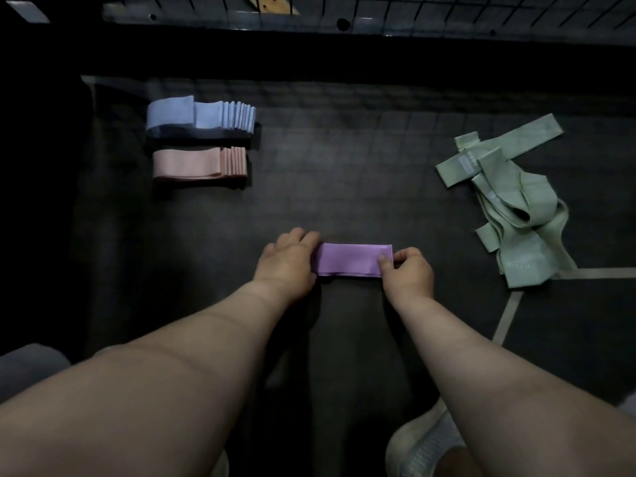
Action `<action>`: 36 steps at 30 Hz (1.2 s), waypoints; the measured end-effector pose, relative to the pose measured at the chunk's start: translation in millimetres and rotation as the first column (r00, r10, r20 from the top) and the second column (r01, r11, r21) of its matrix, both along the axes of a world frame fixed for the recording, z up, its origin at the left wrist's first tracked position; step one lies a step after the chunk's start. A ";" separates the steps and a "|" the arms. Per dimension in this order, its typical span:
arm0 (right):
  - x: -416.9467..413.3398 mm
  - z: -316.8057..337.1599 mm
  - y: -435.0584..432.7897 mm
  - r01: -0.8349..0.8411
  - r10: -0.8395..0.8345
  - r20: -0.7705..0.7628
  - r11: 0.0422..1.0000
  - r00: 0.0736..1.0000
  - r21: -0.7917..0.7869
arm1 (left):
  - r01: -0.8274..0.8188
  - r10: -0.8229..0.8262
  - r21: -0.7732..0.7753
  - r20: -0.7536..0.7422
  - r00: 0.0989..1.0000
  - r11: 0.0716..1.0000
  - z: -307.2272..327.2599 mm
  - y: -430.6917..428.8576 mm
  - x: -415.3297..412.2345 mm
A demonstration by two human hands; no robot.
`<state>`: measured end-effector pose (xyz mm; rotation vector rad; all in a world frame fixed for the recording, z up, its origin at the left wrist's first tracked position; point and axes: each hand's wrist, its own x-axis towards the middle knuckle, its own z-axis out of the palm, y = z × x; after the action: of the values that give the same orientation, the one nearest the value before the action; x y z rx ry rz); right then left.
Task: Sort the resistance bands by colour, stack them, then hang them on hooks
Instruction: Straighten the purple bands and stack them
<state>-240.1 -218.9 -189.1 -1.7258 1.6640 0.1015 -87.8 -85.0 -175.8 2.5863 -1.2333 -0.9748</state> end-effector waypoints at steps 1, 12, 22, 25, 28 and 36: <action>-0.5 0.2 0.3 0.008 -0.008 0.014 1.000 1.000 0.013 | -0.005 0.004 -0.018 -0.046 0.999 1.000 2.7 0.8 -0.3; 1.9 -5.0 0.0 0.027 -0.029 0.035 0.999 0.999 0.047 | -0.197 0.208 0.075 -0.485 0.849 0.978 -3.6 4.1 6.5; -4.3 -9.6 -3.3 -0.035 0.028 0.062 0.994 0.998 0.104 | -0.174 0.145 -0.088 -0.263 0.954 0.981 0.6 -2.2 -9.0; -5.7 0.0 -4.2 -0.298 0.297 -0.029 0.953 0.954 -0.061 | 0.006 -0.033 -0.180 -0.146 0.989 0.984 9.6 -0.8 -9.1; 4.9 13.3 -7.1 -0.748 0.744 -0.085 0.650 0.662 -0.134 | 0.197 -0.213 -0.292 -0.025 0.977 0.936 18.6 1.0 -10.6; 25.6 26.7 -5.9 -0.933 0.930 -0.170 0.346 0.327 0.096 | 0.003 -0.052 -0.304 -0.152 0.987 0.953 21.4 40.6 6.6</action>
<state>-214.5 -224.9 -162.5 -2.5540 0.4993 0.8329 -81.1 -44.5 -154.4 2.2187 -1.2681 -0.8949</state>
